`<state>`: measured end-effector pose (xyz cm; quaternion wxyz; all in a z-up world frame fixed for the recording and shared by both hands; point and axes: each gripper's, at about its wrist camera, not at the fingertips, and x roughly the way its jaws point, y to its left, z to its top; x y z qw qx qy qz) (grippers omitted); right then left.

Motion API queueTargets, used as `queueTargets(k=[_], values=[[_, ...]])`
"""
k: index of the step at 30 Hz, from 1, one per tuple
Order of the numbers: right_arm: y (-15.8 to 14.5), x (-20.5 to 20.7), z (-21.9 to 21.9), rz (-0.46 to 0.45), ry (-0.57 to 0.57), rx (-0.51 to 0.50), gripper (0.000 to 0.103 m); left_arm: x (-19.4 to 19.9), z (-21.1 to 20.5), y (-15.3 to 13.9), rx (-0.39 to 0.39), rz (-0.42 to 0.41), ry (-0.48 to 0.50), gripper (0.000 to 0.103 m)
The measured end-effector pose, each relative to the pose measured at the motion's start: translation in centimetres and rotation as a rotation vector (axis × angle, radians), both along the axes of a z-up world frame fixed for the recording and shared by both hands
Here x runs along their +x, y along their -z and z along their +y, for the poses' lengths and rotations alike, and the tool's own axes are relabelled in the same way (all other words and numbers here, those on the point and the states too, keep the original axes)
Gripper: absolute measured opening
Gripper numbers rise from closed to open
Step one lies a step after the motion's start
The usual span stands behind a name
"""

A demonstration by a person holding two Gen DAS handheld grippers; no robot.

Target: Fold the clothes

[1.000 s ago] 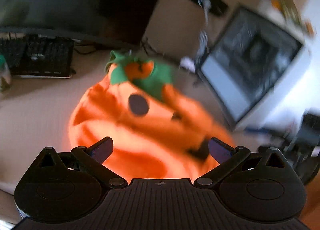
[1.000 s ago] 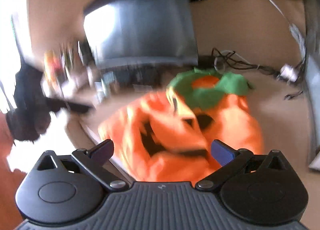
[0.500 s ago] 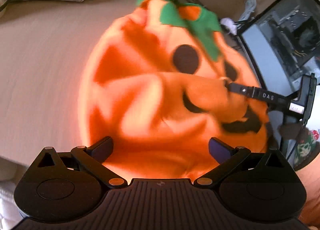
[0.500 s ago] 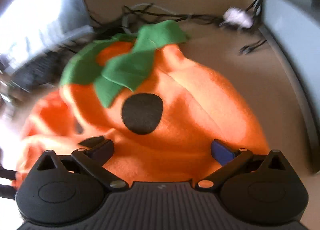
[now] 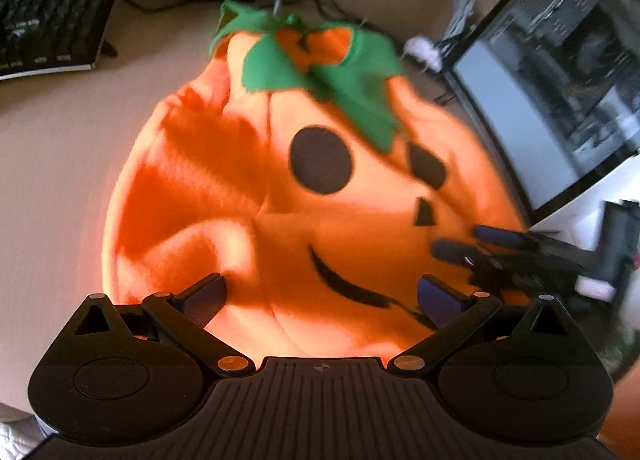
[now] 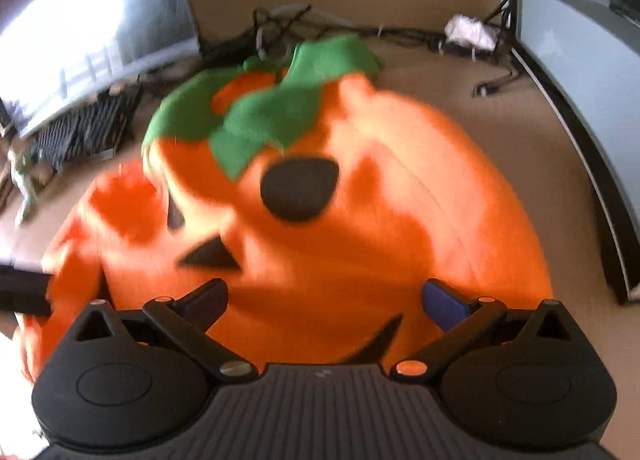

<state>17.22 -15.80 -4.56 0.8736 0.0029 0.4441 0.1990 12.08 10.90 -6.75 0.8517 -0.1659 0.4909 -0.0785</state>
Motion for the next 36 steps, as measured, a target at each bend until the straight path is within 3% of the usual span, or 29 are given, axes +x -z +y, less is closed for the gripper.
queueTargets(k=[6,10,14,23,27,33,36], values=[[0.9,-4.9,1.1,-0.053,-0.147,-0.142,0.103,-1.9,-2.4,0.9,0.186,0.031,0.083,0.103],[1.0,-7.2,0.8,-0.078,-0.164,-0.14,0.103,-3.4,-3.8,1.4,0.262,0.028,0.115,0.103],[1.0,-8.0,0.3,-0.091,-0.177,-0.128,0.103,-4.1,-4.0,1.2,0.285,0.021,0.135,0.103],[0.6,-6.0,1.6,-0.016,-0.024,-0.173,0.103,-3.4,-3.3,0.9,0.247,0.033,0.216,0.103],[0.5,-5.1,1.6,0.03,-0.02,-0.19,0.103,-2.9,-1.3,0.0,0.129,0.008,0.251,0.103],[-0.6,-3.6,2.3,0.131,-0.005,-0.205,0.103,0.9,1.6,-4.5,-0.012,-0.195,0.192,0.103],[-4.2,-2.6,2.6,0.056,-0.023,-0.198,0.103,3.7,1.2,-3.4,-0.066,-0.157,0.164,0.103]])
